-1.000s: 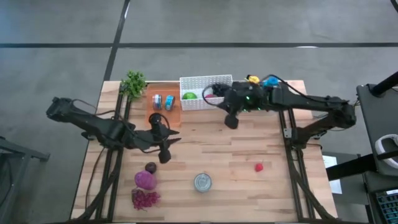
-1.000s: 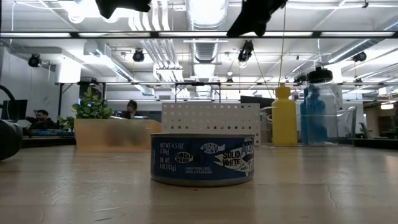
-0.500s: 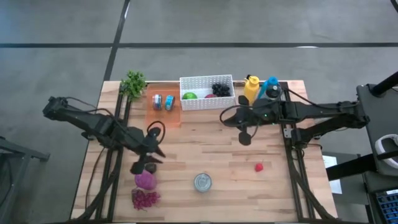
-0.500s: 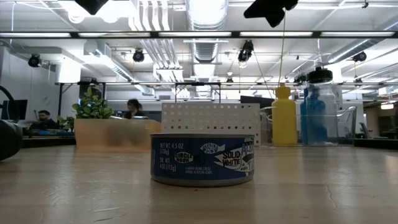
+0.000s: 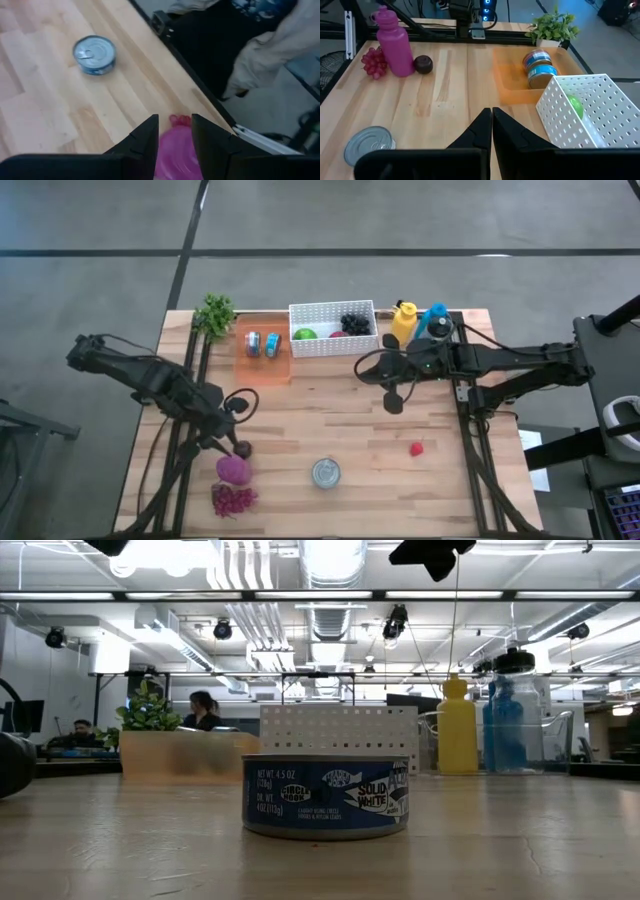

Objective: Pick & Place Food Item
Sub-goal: Put the purple water bottle into the transparent bin

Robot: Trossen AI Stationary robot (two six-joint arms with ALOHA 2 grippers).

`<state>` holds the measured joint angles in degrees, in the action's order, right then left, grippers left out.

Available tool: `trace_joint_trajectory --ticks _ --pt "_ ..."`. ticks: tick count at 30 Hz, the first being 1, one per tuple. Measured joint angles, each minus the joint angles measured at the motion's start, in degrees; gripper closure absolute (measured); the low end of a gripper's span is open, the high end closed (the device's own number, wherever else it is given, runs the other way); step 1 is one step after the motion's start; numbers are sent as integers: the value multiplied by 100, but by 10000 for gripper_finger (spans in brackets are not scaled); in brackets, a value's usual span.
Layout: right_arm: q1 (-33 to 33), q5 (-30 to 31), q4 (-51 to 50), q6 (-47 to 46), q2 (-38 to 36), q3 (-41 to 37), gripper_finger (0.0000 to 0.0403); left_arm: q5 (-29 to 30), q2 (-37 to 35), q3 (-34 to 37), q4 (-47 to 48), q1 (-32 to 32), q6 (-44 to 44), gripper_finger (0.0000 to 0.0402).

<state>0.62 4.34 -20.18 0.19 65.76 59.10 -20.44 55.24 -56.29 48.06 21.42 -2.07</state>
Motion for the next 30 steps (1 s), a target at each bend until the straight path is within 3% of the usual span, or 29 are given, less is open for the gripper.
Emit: trace_joint_trajectory --ticks 6,15,30 --pt "0 -10 -5 -4 -2 -12 394 -722 -118 38 121 146 -724 284" --pt "-4 -26 0 -77 -2 -27 394 -706 -103 167 253 366 -2160 284" --pt "-11 -24 -2 -170 -2 -27 394 -724 -101 642 -362 452 -2665 284"
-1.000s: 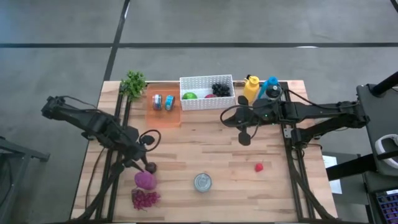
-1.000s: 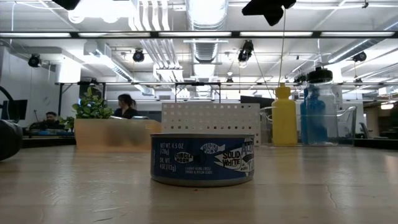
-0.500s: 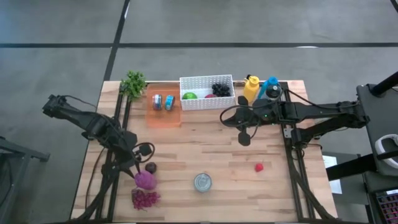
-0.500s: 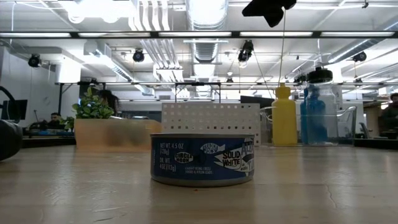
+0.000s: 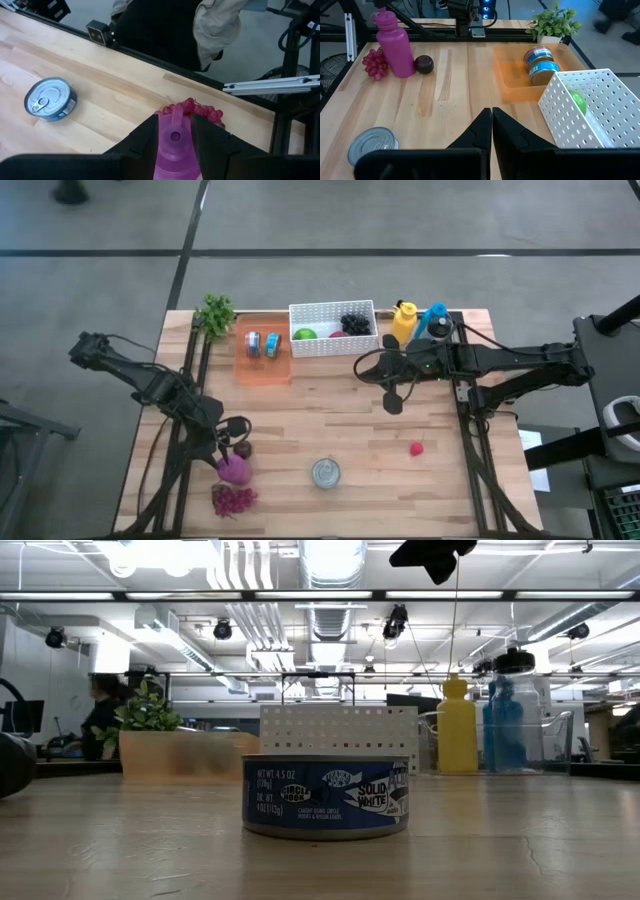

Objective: Pick & Place Food Item
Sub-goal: Put the purple water bottle into the transparent bin

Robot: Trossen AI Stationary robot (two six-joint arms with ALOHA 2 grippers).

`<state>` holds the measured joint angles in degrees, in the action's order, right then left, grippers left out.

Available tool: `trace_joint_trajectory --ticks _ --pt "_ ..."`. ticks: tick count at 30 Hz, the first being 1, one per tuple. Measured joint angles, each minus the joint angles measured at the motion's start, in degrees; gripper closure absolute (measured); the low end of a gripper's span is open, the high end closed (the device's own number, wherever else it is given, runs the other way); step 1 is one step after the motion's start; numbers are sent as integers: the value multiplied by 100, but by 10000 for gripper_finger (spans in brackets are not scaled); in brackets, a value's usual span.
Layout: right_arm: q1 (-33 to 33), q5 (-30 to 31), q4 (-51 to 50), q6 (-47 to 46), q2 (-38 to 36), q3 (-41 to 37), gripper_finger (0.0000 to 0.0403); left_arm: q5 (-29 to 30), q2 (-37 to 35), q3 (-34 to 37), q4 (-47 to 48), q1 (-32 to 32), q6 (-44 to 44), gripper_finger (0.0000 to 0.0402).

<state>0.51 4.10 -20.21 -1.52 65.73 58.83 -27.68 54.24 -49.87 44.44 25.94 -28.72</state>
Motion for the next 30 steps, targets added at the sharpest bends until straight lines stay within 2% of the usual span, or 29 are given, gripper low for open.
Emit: trace_joint_trajectory --ticks 30 --pt "-4 2 -13 22 2 0 394 -46 72 330 -284 -1 -193 284"
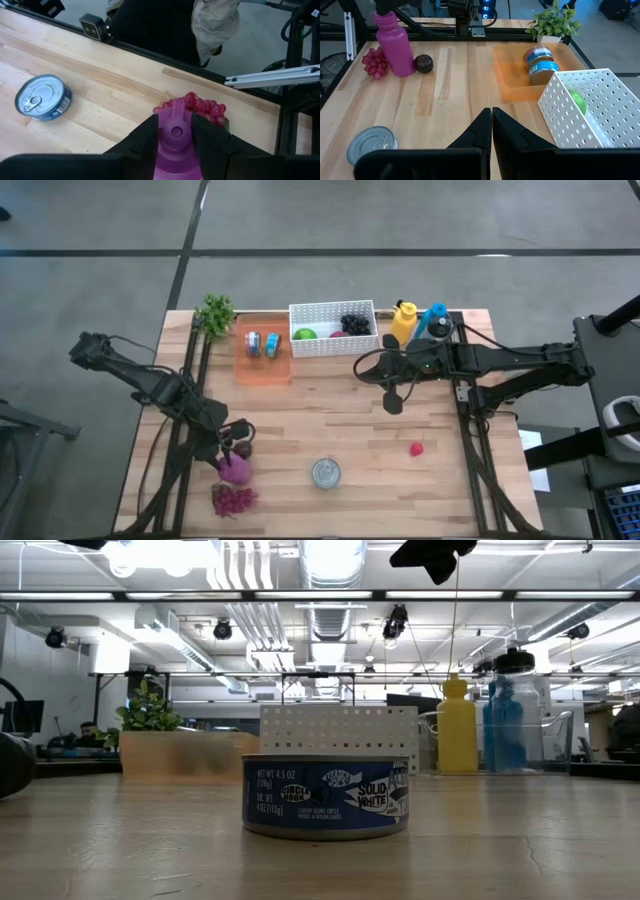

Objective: Pick & Place Food Item
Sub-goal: Put the purple water bottle into the transparent bin

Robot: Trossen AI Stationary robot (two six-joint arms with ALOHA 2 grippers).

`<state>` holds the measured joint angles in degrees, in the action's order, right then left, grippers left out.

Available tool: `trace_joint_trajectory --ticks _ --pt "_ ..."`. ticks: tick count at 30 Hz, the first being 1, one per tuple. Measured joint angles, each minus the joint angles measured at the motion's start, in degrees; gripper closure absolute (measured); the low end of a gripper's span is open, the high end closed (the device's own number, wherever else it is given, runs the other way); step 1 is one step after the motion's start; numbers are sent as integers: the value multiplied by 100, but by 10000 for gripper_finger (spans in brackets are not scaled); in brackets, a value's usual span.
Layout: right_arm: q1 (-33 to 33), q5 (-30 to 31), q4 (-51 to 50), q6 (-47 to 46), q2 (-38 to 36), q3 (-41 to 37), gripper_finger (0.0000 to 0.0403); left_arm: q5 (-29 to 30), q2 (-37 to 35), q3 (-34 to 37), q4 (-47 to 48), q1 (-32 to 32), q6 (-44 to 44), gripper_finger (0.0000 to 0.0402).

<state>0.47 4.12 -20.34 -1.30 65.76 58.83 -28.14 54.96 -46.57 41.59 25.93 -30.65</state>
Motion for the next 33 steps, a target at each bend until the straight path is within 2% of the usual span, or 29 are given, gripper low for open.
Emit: trace_joint_trajectory --ticks 10,18,26,33 --pt "0 0 2 -2 0 0 394 -2 2 0 12 0 2 289" --pt "-2 0 4 -2 0 0 394 -44 0 0 8 -4 -90 347" --pt "-2 0 4 -2 0 0 394 -41 0 3 -37 -2 -89 327" --pt "0 0 4 -5 0 0 394 -39 2 4 -278 -2 -87 345"
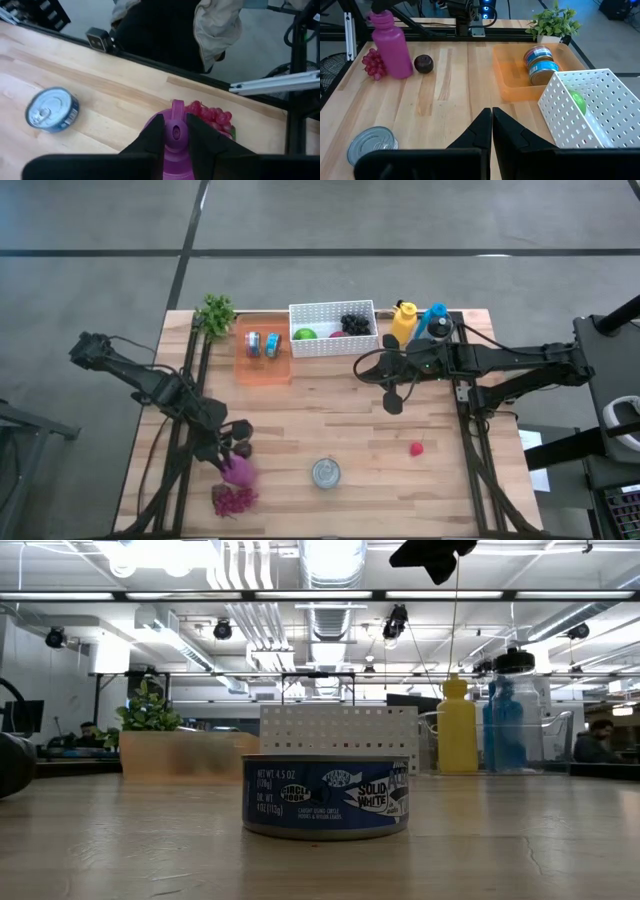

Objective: Pick & Place Food Item
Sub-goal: Put the purple water bottle into the transparent bin

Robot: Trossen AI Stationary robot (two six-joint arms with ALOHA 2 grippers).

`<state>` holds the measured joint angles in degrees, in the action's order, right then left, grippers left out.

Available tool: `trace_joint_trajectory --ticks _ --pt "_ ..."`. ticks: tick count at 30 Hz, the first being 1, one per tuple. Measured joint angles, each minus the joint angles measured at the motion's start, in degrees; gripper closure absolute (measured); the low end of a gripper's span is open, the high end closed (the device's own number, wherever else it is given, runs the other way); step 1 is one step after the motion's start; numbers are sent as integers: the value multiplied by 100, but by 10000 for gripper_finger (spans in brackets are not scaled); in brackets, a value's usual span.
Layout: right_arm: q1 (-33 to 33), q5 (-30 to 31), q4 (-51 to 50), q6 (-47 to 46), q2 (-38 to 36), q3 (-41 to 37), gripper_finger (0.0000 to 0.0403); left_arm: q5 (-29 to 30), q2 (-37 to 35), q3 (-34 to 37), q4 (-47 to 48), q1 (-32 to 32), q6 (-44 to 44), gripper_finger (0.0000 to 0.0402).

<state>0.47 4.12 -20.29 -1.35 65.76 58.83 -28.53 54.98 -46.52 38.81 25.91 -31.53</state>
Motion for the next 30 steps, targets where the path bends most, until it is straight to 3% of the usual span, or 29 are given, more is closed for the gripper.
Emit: trace_joint_trajectory --ticks 8,14,30 --pt "0 0 -2 0 0 -1 394 24 -2 -59 -565 -32 285 339" --pt "0 -2 -32 0 0 -2 394 352 -2 -334 -740 -268 791 342" --pt "2 -4 -405 49 -108 -2 394 519 267 -463 -1703 -1961 1794 341"
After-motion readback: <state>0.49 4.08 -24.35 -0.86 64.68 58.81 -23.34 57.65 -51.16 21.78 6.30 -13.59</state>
